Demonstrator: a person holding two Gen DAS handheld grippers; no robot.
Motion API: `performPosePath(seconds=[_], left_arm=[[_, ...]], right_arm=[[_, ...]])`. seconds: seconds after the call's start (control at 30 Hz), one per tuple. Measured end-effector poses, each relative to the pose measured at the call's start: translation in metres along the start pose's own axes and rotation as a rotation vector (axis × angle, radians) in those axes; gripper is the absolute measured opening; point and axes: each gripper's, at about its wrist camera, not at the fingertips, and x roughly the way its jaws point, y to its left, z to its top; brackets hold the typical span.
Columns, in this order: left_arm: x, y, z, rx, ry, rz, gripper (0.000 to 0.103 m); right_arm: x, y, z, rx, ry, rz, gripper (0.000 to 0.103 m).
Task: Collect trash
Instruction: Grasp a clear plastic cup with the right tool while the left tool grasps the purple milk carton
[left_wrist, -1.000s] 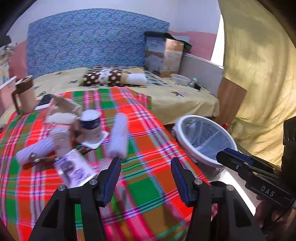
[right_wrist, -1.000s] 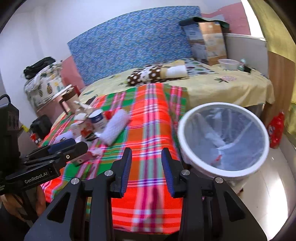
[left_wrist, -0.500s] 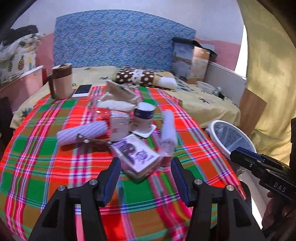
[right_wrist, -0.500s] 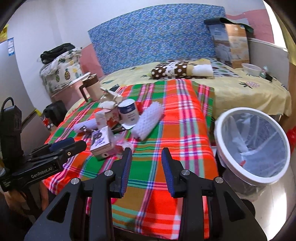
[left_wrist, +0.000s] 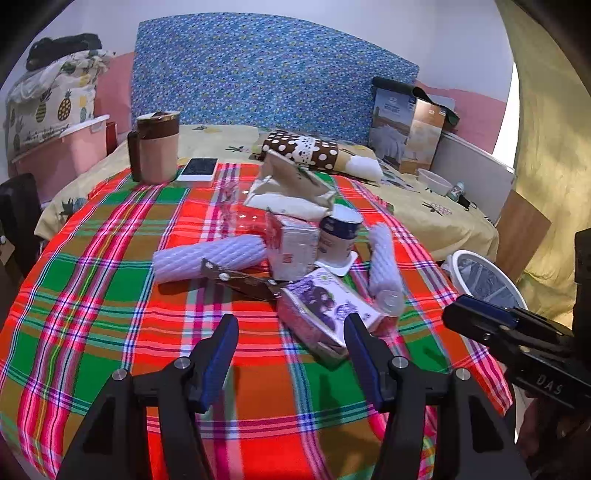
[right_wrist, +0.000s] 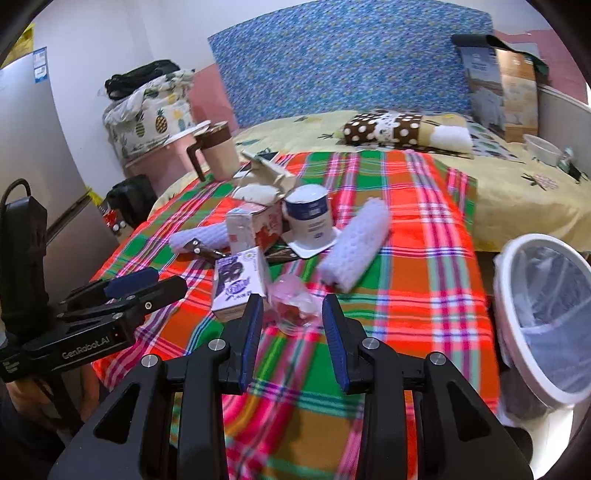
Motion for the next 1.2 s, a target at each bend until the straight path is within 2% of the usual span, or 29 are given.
performPosePath(seconds=[0.03, 0.07, 0.1, 0.23, 0.4, 0.43, 0.5, 0.63, 0.7, 0.9, 1.2], left_arm=[[0.001, 0.003, 0.0, -0.006, 0.001, 0.0, 0.059], [0.002, 0.005, 0.0, -0.014, 0.004, 0.0, 0.059], [0.003, 0.009, 0.0, -0.021, 0.006, 0.003, 0.059], [0.003, 0.019, 0.0, -0.039, 0.007, 0.003, 0.059], [0.004, 0.023, 0.001, -0.046, 0.008, -0.011, 0.059], [0.004, 0.023, 0.002, -0.046, 0.009, -0.016, 0.059], [0.004, 0.022, 0.002, -0.046, 0.009, -0.019, 0.059], [0.007, 0.019, 0.002, -0.046, 0.017, -0.025, 0.059], [0.009, 0.015, 0.003, -0.043, 0.025, -0.033, 0.059], [0.011, 0.005, 0.003, -0.045, 0.037, -0.038, 0.059], [0.025, -0.019, 0.003, -0.058, 0.067, -0.05, 0.059]], right_arm=[[0.003, 0.001, 0.001, 0.0, 0.005, 0.003, 0.044], [0.006, 0.002, 0.001, -0.002, 0.011, 0.007, 0.052], [0.011, 0.004, 0.003, -0.006, 0.017, 0.007, 0.054], [0.024, 0.005, 0.006, -0.016, 0.036, -0.006, 0.054], [0.031, -0.008, 0.007, 0.03, 0.065, -0.028, 0.054], [0.03, -0.01, 0.006, 0.036, 0.062, -0.038, 0.054], [0.027, -0.012, 0.004, 0.034, 0.064, -0.042, 0.044], [0.03, -0.013, 0.0, 0.025, 0.091, -0.048, 0.039], [0.033, -0.011, 0.0, 0.008, 0.091, -0.051, 0.034], [0.029, -0.017, 0.002, 0.021, 0.077, -0.035, 0.033], [-0.001, -0.033, -0.005, 0.059, 0.022, -0.046, 0.033]])
